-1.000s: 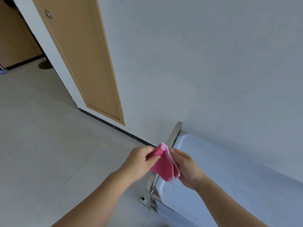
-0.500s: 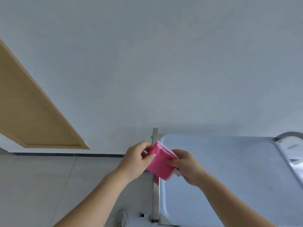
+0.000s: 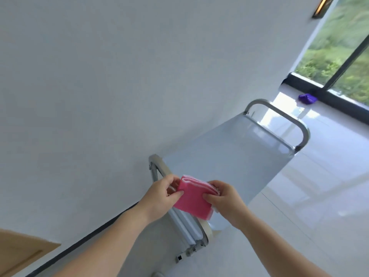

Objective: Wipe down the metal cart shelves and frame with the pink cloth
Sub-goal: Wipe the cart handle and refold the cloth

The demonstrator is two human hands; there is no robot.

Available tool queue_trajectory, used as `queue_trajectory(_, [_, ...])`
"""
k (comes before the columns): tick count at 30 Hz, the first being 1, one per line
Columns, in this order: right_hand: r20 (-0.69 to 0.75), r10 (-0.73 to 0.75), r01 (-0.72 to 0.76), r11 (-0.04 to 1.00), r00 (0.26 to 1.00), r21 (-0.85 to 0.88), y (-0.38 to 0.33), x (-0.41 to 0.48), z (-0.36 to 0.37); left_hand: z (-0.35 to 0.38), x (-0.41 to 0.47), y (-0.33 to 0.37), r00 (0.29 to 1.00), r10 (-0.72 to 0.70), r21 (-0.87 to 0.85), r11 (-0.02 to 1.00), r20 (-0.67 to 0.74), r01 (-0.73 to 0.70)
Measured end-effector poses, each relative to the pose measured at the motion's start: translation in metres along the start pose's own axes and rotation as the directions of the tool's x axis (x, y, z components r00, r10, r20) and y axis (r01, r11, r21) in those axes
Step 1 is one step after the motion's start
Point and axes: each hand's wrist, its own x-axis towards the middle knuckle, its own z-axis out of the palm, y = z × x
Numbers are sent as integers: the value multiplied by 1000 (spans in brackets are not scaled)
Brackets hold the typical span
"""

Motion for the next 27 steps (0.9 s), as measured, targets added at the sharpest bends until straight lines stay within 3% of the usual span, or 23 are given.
queue_trajectory(7, [-92,-77,73,996,993,-50,10,-67,17,7,-49,3,999,37,21,999,11,-38])
queue_trajectory(16, [-183,-155,135,984,971,-114,29,-167,41,20,-133,23,988,54,-42,998,145,-48])
queue_trajectory(27, [-195,-242,173,933,950,-315,30,-178,95,-25,-163,-6,987,36,76,996,158,-48])
